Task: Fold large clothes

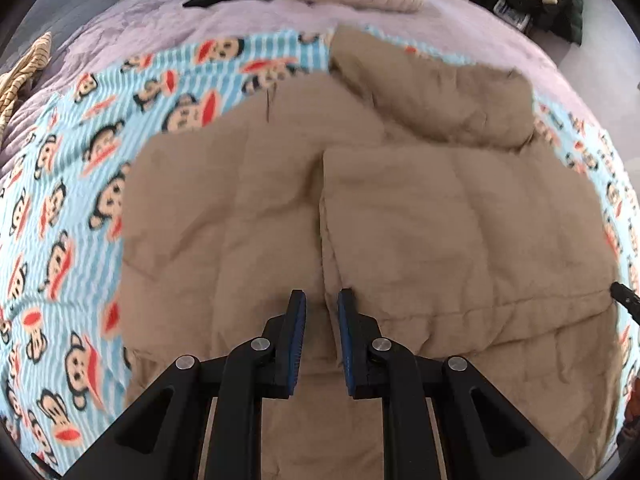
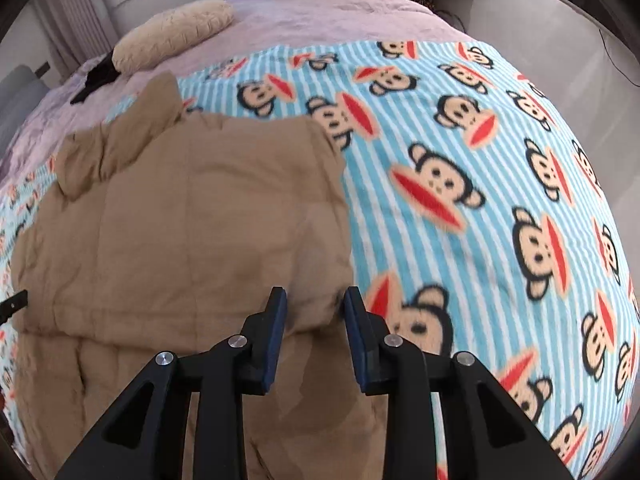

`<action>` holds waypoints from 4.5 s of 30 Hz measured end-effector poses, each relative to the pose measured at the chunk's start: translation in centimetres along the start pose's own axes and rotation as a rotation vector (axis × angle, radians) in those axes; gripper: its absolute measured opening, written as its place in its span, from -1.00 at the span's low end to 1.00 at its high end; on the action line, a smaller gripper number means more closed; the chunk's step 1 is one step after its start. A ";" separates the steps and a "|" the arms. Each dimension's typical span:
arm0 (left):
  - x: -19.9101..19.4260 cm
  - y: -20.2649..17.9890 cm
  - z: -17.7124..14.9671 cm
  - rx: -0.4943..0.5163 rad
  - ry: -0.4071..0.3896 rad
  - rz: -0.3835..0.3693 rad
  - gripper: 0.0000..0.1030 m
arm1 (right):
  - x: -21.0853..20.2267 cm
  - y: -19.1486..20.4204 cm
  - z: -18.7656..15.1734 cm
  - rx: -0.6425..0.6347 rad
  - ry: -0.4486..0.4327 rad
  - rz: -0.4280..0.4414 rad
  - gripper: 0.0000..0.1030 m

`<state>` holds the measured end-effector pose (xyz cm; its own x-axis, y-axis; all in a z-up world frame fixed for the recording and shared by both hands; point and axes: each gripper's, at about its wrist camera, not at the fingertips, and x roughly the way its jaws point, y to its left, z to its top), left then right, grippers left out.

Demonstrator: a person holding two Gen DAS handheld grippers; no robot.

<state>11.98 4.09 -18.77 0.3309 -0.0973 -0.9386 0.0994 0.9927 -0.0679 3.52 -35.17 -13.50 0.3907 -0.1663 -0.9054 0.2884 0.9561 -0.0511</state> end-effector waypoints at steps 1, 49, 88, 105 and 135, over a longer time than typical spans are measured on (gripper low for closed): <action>0.7 -0.1 -0.3 0.005 0.009 0.014 -0.65 | 0.4 -0.1 -0.3 0.003 0.020 0.000 -0.33; -9.6 -0.3 -9.4 -0.029 -0.031 0.102 0.99 | -7.8 1.8 -6.7 0.069 0.076 0.305 0.77; -17.0 4.1 -20.9 -0.138 0.136 0.030 0.99 | -14.3 0.4 -16.0 0.328 0.334 0.346 0.78; -15.8 7.6 -25.9 -0.337 0.220 -0.205 0.99 | -9.4 -8.5 -24.4 0.716 0.486 0.491 0.78; -10.9 8.2 -25.0 -0.380 0.270 -0.457 -0.75 | -5.6 -7.4 -27.1 0.969 0.484 0.568 -0.76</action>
<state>-14.23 15.03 -17.57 0.0816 -0.5434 -0.8355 -0.1807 0.8164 -0.5486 -24.46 -34.78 -19.51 0.3671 0.5212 -0.7705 0.7955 0.2535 0.5505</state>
